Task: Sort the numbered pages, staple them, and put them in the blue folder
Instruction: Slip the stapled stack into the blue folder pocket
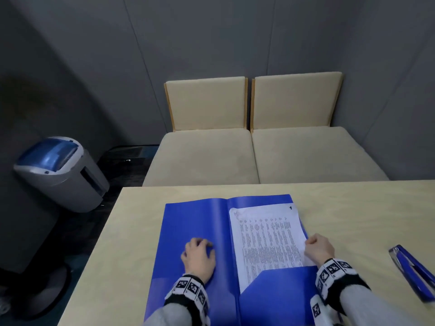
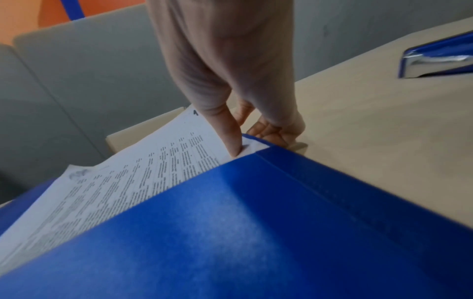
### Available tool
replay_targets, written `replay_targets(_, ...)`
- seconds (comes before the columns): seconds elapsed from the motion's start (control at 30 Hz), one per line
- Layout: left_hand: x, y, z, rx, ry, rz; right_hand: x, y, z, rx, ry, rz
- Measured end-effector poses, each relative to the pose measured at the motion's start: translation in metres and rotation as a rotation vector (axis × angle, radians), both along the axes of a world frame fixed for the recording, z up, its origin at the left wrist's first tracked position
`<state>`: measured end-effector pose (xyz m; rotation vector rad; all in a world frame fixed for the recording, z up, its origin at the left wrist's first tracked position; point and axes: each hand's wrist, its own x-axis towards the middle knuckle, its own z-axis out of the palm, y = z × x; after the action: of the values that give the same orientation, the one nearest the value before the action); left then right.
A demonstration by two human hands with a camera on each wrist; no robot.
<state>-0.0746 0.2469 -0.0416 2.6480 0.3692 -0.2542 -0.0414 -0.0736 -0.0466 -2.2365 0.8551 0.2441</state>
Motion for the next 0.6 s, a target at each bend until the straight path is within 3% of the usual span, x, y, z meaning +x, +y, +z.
replay_targets(0.13,-0.021,0.055,-0.007,0.082,0.097,0.499,-0.009,-0.018,0.002,-0.002,0.028,-0.042)
replay_targets(0.2,-0.029,0.08,-0.007,0.021,0.106,0.619,-0.01,-0.021,0.002,0.031,0.031,-0.074)
replay_targets(0.33,-0.028,0.101,-0.013,-0.224,0.079,0.58,-0.009,-0.018,0.008,0.122,0.023,-0.081)
replay_targets(0.43,-0.031,0.101,-0.005,-0.298,0.155,0.567,-0.007,-0.015,0.015,0.142,-0.019,-0.027)
replay_targets(0.5,-0.037,0.097,0.011,-0.322,0.184,0.484,-0.006,-0.017,0.017,0.156,-0.03,0.022)
replay_targets(0.6,-0.045,0.085,0.056,-0.346,0.012,0.375,-0.007,-0.022,0.024,0.179,-0.035,0.061)
